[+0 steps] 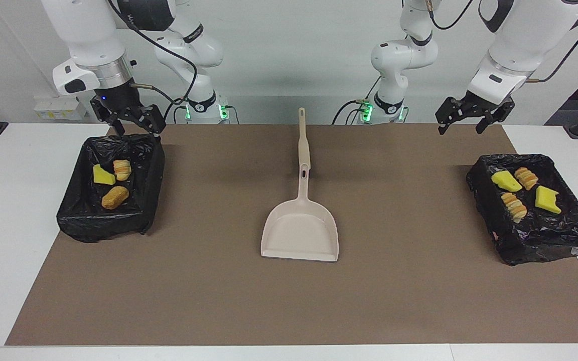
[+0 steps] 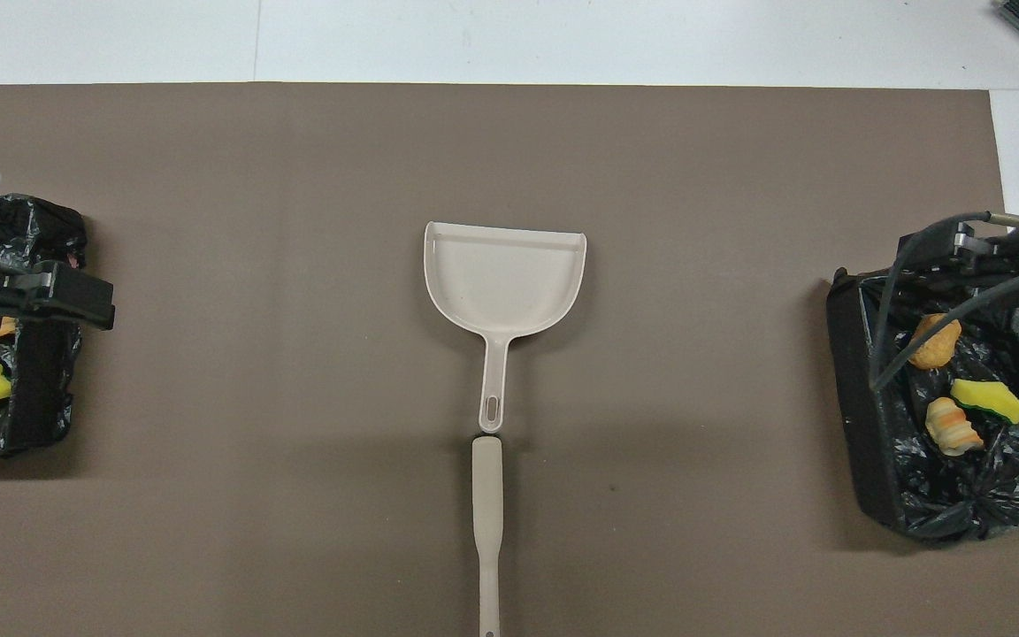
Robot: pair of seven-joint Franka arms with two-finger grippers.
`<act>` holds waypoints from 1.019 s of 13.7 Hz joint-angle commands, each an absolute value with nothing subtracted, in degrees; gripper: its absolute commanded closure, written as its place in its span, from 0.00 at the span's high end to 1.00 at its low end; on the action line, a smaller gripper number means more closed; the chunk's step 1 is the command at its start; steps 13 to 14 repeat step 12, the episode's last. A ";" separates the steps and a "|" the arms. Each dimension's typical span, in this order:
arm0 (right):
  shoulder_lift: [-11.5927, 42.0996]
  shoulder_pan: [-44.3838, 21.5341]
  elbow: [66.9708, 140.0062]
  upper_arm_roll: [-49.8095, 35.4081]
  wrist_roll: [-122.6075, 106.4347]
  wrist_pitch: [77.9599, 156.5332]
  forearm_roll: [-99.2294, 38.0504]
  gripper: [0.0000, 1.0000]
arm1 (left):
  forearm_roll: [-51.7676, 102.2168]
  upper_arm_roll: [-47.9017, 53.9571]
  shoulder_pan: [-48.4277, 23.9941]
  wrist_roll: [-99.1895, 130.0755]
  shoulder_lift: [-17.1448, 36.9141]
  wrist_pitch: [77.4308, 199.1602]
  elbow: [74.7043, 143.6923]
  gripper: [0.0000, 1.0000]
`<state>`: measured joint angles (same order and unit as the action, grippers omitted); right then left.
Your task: Sweep and dump trash in bin
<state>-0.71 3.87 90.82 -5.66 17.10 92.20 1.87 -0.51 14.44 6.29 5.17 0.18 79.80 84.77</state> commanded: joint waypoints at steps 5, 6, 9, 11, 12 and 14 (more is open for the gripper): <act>-0.09 4.75 89.82 -6.15 15.82 92.11 1.49 1.00 | -0.26 7.68 -0.32 4.22 -4.31 78.92 88.14 1.00; -0.09 4.75 89.82 -6.15 15.82 92.11 1.49 1.00 | -0.26 5.73 -1.83 4.31 -4.57 79.01 88.85 1.00; -0.09 4.75 89.82 -6.15 15.82 92.11 1.49 1.00 | -0.26 5.63 -1.06 4.48 -5.97 79.01 91.14 1.00; -0.09 4.75 89.82 -6.15 15.82 92.11 1.49 1.00 | -0.18 5.71 -1.14 4.74 -5.98 79.89 91.23 1.00; -0.09 4.75 89.82 -6.15 15.82 92.11 1.49 1.00 | 0.35 5.71 -1.40 5.09 -5.98 80.94 91.23 1.00; -0.09 4.75 89.82 -6.15 15.82 92.11 1.49 1.00 | 0.35 5.71 -1.40 5.09 -5.98 80.94 91.23 1.00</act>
